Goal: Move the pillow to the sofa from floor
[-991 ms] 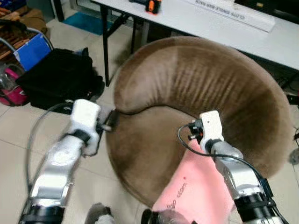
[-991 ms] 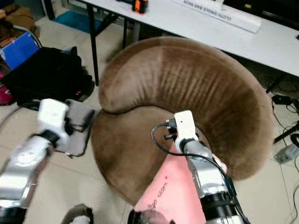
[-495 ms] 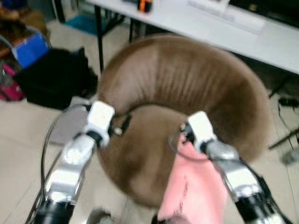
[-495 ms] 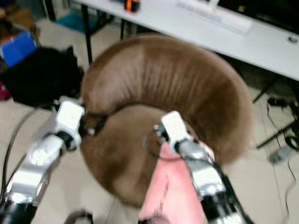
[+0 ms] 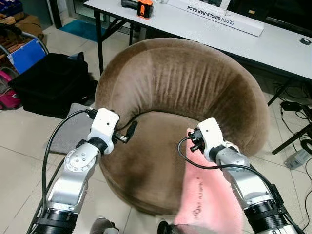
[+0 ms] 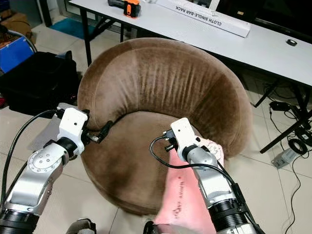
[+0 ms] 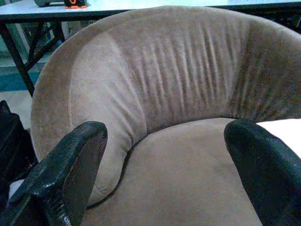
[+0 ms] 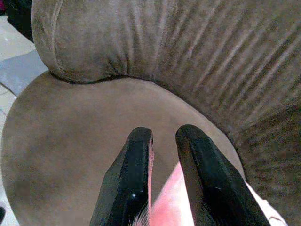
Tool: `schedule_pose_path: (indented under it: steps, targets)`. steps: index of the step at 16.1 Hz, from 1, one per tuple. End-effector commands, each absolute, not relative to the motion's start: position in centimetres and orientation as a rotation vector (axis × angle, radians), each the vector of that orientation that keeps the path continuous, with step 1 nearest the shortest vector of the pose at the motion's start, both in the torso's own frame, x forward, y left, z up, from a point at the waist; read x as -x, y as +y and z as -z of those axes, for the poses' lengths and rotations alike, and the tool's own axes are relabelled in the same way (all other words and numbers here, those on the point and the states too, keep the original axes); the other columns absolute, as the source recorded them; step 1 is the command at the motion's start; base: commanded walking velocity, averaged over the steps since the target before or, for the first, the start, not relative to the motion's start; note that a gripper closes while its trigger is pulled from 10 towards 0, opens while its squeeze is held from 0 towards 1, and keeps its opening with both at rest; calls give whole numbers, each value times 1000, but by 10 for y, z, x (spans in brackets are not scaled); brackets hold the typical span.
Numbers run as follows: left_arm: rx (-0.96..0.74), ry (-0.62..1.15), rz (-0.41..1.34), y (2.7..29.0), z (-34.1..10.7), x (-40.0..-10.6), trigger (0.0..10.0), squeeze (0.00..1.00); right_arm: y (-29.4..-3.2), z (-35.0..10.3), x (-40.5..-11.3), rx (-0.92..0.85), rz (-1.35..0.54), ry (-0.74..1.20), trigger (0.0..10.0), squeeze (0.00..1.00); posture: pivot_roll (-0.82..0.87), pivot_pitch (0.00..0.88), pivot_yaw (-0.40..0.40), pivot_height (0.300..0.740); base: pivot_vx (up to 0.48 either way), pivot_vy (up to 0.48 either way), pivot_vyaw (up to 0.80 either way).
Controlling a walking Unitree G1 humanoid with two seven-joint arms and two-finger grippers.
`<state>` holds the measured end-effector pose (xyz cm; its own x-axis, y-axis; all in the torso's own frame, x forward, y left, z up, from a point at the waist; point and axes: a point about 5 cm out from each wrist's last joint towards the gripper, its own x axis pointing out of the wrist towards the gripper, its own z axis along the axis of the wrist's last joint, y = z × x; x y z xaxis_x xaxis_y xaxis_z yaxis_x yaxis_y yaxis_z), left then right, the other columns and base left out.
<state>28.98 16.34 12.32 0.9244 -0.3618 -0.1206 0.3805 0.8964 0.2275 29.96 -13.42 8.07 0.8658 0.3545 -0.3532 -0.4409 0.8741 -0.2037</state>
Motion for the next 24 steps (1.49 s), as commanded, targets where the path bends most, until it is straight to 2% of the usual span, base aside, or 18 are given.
schedule_pose_path:
  steps: [1,2,5,11,14,16,18,19,21,24]
  targets:
    - [-235,99,398,156,-114,-291,10000,0,-144,-81,-302,305,-409,334,10000,0,26,152,-160,740,0,0,0]
    - [-235,111,411,153,-109,-293,10000,0,-148,-77,-302,349,-414,355,10000,0,26,154,-160,740,0,0,0]
    - [-231,197,565,114,-80,-305,10000,0,-157,-52,-299,470,-432,446,10000,0,16,151,-162,740,0,0,0]
    - [-217,281,793,39,-63,-321,10000,0,-149,-50,-303,502,-433,436,10000,0,-42,136,-148,740,0,0,0]
    - [-247,258,854,26,-62,-318,10000,0,-179,-37,-299,542,-335,493,10000,0,-61,135,-140,740,0,0,0]
    - [-270,219,841,30,-65,-320,10000,0,-192,-36,-298,557,-285,502,10000,0,-69,139,-137,740,0,0,0]
    - [-238,90,805,49,-84,-325,10000,0,-221,-34,-298,601,-176,509,10000,0,-57,143,-139,740,0,0,0]
    - [-217,27,781,66,-97,-323,10000,0,-232,-36,-299,563,-142,507,10000,0,-39,144,-143,740,0,0,0]
    - [-200,4,763,74,-103,-320,10000,0,-236,-38,-301,571,-135,492,10000,0,-34,144,-145,740,0,0,0]
    - [-122,-4,545,137,-106,-296,10000,0,-253,-36,-294,409,-78,446,10000,0,3,146,-152,740,0,0,0]
